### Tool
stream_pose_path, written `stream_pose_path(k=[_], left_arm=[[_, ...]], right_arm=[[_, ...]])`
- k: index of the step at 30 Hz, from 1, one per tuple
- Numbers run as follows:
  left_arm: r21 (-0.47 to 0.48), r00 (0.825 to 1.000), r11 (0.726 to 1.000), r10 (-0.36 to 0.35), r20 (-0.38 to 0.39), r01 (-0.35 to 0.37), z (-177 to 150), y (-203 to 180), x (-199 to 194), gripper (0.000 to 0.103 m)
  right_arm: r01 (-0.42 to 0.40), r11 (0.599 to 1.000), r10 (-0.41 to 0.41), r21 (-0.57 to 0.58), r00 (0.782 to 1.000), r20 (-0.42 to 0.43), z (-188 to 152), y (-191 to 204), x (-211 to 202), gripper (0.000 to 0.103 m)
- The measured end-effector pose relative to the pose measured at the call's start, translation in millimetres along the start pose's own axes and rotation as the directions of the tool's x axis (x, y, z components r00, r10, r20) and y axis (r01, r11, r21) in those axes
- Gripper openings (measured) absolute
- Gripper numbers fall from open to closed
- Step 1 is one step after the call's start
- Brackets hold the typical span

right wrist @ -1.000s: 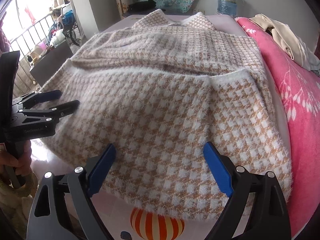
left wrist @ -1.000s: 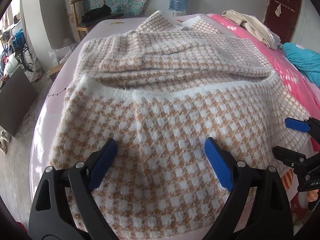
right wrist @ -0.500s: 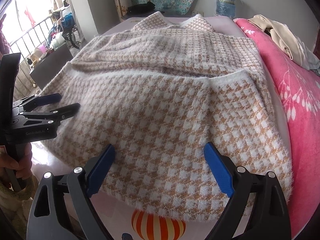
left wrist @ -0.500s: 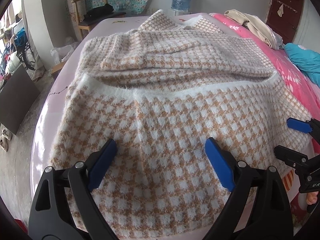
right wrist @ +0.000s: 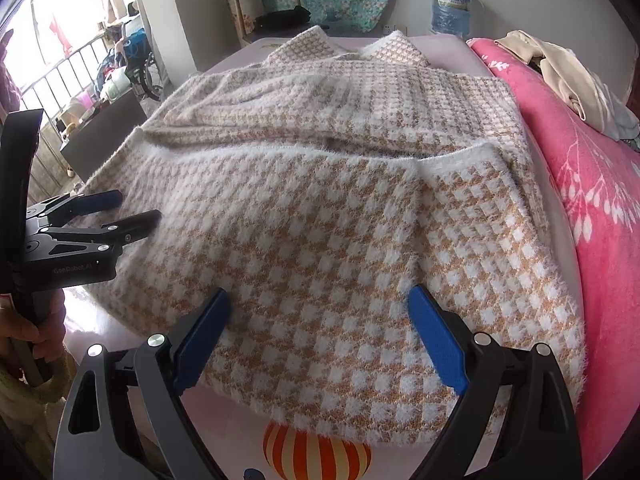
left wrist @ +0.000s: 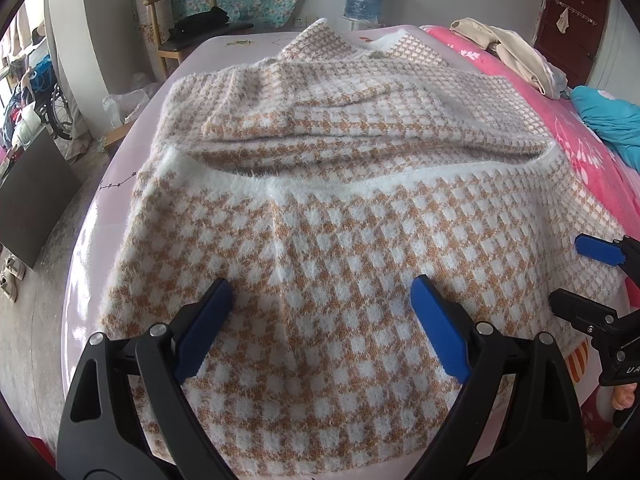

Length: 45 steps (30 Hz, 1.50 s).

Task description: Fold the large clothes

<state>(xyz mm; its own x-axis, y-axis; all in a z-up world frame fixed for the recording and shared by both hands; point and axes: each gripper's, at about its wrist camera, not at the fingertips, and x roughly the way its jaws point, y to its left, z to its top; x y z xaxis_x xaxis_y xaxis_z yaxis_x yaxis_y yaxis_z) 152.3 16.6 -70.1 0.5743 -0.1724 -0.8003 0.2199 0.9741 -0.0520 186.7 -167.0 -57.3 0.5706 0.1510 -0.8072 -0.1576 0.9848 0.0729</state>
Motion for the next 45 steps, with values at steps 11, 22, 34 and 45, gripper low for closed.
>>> stream_pose_path(k=[11, 22, 34, 45], left_arm=[[0.000, 1.000, 1.000, 0.003, -0.001, -0.003, 0.0, -0.3, 0.2, 0.088], [0.000, 1.000, 1.000, 0.009, -0.004, -0.009, -0.9, 1.3, 0.2, 0.090], [-0.001, 1.000, 1.000, 0.009, -0.005, -0.009, 0.4, 1.8, 0.5, 0.091], [0.028, 0.998, 0.998, 0.055, -0.004, -0.055, 1.7, 0.4, -5.3, 0.091]], right_arm=[[-0.004, 1.000, 0.004, 0.004, 1.000, 0.006, 0.5, -0.6, -2.2, 0.088], [-0.006, 1.000, 0.006, 0.007, 1.000, 0.003, -0.3, -1.6, -1.7, 0.088], [-0.011, 1.000, 0.011, 0.012, 1.000, -0.001, -0.1, -2.6, -0.7, 0.088], [-0.013, 1.000, 0.013, 0.009, 1.000, 0.010, 4.3, -2.4, -5.5, 0.088]])
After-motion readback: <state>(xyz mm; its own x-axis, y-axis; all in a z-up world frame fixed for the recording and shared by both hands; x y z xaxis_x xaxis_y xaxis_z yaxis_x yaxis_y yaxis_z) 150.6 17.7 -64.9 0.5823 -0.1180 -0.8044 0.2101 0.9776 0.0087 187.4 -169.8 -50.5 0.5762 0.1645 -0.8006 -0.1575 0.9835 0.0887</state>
